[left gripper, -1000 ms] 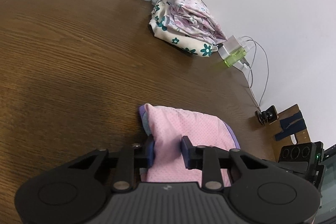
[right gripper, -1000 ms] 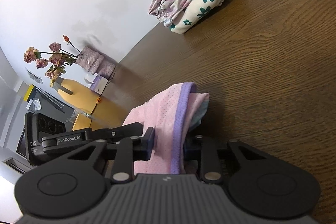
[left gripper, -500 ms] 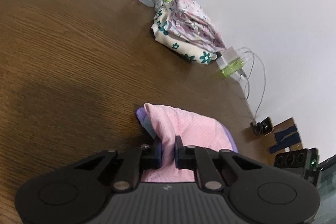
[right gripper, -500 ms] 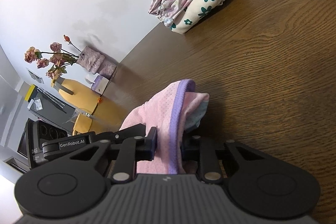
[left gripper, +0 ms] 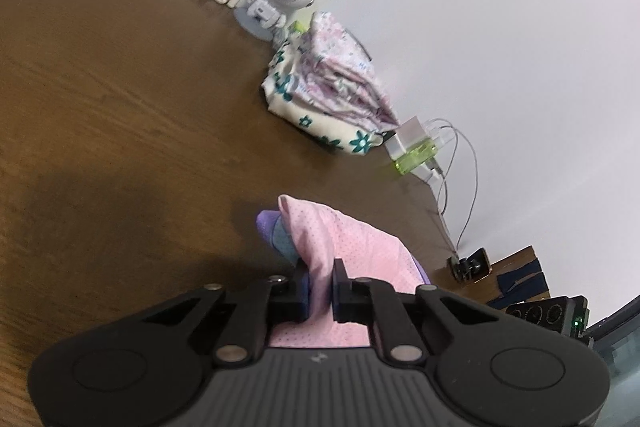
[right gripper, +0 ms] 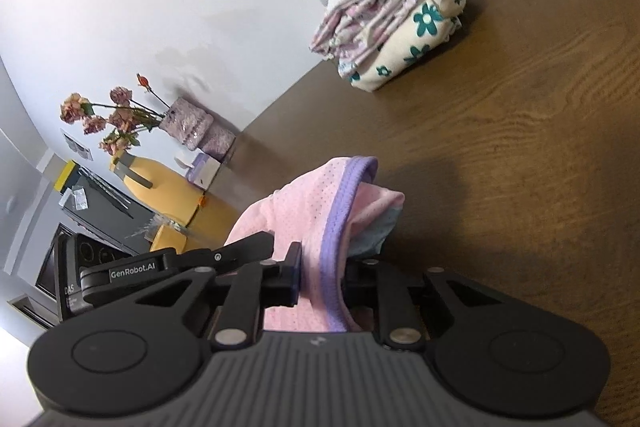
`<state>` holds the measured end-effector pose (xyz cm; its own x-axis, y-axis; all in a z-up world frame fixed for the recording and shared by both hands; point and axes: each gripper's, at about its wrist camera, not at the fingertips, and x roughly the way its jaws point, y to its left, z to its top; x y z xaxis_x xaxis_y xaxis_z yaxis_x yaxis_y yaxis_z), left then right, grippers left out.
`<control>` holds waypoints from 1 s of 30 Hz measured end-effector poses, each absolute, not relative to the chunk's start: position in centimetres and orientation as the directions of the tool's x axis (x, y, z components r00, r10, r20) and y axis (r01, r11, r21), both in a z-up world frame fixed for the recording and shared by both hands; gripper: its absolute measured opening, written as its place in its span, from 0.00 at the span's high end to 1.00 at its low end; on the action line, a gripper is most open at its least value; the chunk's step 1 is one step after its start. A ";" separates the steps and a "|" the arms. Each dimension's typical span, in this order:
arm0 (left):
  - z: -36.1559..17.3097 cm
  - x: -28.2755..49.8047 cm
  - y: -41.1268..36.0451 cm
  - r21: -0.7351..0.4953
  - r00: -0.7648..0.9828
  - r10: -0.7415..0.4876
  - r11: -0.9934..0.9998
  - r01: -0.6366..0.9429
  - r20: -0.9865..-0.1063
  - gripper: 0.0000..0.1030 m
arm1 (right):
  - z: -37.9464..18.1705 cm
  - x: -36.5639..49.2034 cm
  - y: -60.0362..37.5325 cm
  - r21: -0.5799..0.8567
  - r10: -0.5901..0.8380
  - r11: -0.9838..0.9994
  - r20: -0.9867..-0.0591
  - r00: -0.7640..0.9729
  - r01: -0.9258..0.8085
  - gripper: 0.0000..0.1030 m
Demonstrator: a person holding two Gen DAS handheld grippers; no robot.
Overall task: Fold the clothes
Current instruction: 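Lift the pink bundle with both grippers and carry it to the floral clothes stack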
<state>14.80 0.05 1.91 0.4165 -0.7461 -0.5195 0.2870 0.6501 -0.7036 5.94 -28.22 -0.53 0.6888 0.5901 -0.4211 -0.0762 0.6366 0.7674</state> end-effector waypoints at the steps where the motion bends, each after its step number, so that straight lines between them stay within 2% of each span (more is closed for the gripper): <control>1: 2.2 14.9 0.0 -0.705 0.419 -0.748 0.647 0.290 -0.515 0.92 | -0.3 6.1 -28.4 0.769 0.590 0.635 -0.418 0.691 -0.077 0.84; 15: 6.9 17.4 -2.4 -0.700 0.458 -0.754 0.635 0.327 -0.470 0.92 | 4.7 8.7 -30.2 0.733 0.546 0.673 -0.401 0.735 -0.101 0.84; 23: 10.3 20.5 -5.3 -0.624 0.513 -0.714 0.686 0.374 -0.477 0.92 | 8.1 12.1 -31.4 0.689 0.505 0.716 -0.402 0.763 -0.111 0.84; 30: 13.0 24.4 -7.5 -0.615 0.544 -0.702 0.693 0.375 -0.460 0.92 | 10.9 16.7 -33.3 0.683 0.492 0.721 -0.388 0.779 -0.116 0.84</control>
<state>24.37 -7.49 13.00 0.5440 -0.7020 -0.4596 0.3752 0.6934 -0.6151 16.68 -33.29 10.93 0.7793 0.4924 -0.3876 -0.1161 0.7213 0.6829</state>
